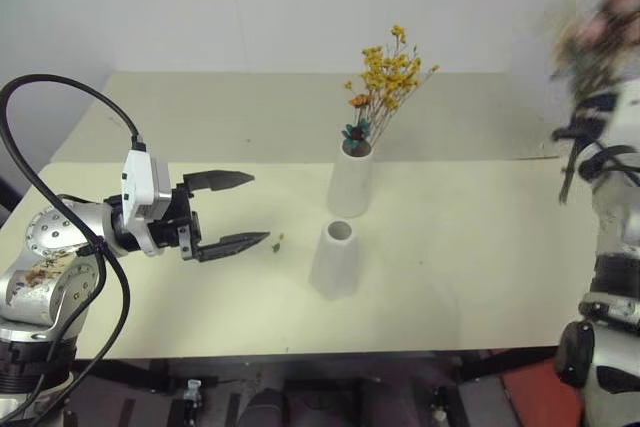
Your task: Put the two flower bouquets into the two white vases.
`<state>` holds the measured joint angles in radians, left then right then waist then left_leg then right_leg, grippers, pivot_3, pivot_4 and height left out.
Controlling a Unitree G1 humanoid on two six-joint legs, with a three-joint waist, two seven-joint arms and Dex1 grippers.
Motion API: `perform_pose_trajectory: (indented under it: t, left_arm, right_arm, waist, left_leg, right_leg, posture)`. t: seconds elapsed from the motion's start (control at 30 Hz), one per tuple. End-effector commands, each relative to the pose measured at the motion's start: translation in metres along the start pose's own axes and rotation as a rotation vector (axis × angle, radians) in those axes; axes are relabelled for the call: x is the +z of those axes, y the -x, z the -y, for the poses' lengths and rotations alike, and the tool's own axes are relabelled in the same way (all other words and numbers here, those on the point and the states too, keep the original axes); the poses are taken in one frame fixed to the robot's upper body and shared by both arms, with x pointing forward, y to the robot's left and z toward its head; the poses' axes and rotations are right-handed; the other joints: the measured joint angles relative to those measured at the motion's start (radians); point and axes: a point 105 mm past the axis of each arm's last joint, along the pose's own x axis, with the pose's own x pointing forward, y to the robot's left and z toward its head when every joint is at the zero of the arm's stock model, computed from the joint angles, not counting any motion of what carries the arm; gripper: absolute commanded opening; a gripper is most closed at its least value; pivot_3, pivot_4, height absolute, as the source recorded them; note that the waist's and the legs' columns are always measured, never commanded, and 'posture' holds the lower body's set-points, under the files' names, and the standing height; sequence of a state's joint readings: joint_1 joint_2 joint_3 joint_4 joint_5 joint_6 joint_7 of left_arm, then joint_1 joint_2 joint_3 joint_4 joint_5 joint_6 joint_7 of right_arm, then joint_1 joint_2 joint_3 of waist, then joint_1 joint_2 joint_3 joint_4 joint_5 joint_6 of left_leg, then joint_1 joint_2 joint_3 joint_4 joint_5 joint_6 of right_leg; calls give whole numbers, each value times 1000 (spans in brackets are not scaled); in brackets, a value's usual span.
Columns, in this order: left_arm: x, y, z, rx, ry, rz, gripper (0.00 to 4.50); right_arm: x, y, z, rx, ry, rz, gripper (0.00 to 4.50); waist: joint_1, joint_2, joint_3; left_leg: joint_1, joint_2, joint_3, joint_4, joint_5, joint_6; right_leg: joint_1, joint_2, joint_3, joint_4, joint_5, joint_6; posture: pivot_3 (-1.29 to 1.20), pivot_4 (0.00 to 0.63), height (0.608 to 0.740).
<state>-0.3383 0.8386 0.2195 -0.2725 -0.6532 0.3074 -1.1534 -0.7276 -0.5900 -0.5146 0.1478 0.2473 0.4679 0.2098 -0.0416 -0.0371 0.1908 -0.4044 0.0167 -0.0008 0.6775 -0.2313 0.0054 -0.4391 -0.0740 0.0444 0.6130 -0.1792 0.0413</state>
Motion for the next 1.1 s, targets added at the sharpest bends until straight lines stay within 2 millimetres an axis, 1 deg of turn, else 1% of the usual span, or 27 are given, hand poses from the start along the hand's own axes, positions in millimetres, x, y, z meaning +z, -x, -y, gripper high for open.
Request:
perform_pose_trajectory:
  t: [0.03,0.1,0.13,0.2,0.27,0.33,0.43,0.5,0.57,0.67,0.93,1.1]
  left_arm:
    - [6,1,-3,-12,-28,2,4500]
    - [3,1,-2,-24,-16,-5,4500]
    - [1,1,-2,-30,-8,-9,4500]
    - [-1,1,-1,-36,2,-16,4500]
    - [-5,1,-1,-37,14,-34,4500]
    - [-8,1,0,-47,19,-45,4500]
    - [-7,1,3,-56,30,-37,4500]
    - [-8,2,5,-55,39,-38,4500]
    - [-9,4,9,-57,62,-49,4500]
    - [-12,7,15,-62,85,-68,4500]
    - [-19,7,22,-40,102,-83,4500]
    - [-20,6,22,-32,105,-82,4500]
  right_arm:
    - [55,34,-24,240,-193,259,222]
    - [69,56,-47,425,-325,329,222]
    - [75,68,-62,541,-369,350,222]
    - [84,94,-91,746,-376,396,222]
    - [90,115,-114,899,-452,435,222]
    - [92,122,-130,984,-549,438,222]
    - [90,131,-159,1094,-626,441,222]
    - [88,138,-177,1188,-658,436,222]
    - [84,141,-193,1248,-650,410,222]
    - [80,142,-205,1289,-634,388,222]
    - [77,145,-215,1347,-666,357,222]
    - [75,151,-224,1376,-683,342,222]
  waist:
    - [0,0,0]
    - [-1,0,0]
    - [-2,0,0]
    - [-3,0,0]
    - [-4,1,0]
    - [-7,1,0]
    - [-5,1,0]
    - [-3,1,0]
    - [-4,1,0]
    - [-2,1,0]
    - [4,1,0]
    - [0,1,0]
  left_leg:
    - [0,0,0,0,0,0]
    - [1,0,0,1,0,0]
    - [1,0,0,0,0,0]
    - [2,1,0,0,0,0]
    - [2,2,0,0,0,0]
    - [4,2,1,0,0,0]
    - [5,2,1,0,0,0]
    - [5,2,1,0,0,0]
    - [4,2,1,0,0,0]
    - [2,2,0,0,0,0]
    - [3,2,0,0,0,0]
    - [3,2,0,0,0,0]
  right_leg:
    - [0,0,0,0,0,0]
    - [1,-1,0,0,0,0]
    - [1,0,0,0,0,0]
    - [1,0,0,1,0,0]
    - [1,1,0,1,0,1]
    - [2,2,1,1,-1,2]
    - [3,2,1,1,-1,2]
    - [3,2,1,1,-1,2]
    - [1,2,1,1,-1,1]
    - [0,1,1,1,1,-2]
    - [1,1,0,1,-1,0]
    - [1,1,0,1,-1,0]
  posture:
    - [0,150,740]
    - [0,150,740]
    - [0,150,740]
    - [0,150,740]
    - [0,150,740]
    - [0,150,740]
    - [0,150,740]
    - [0,150,740]
    - [0,150,740]
    - [0,150,740]
    - [0,150,740]
    - [0,150,740]
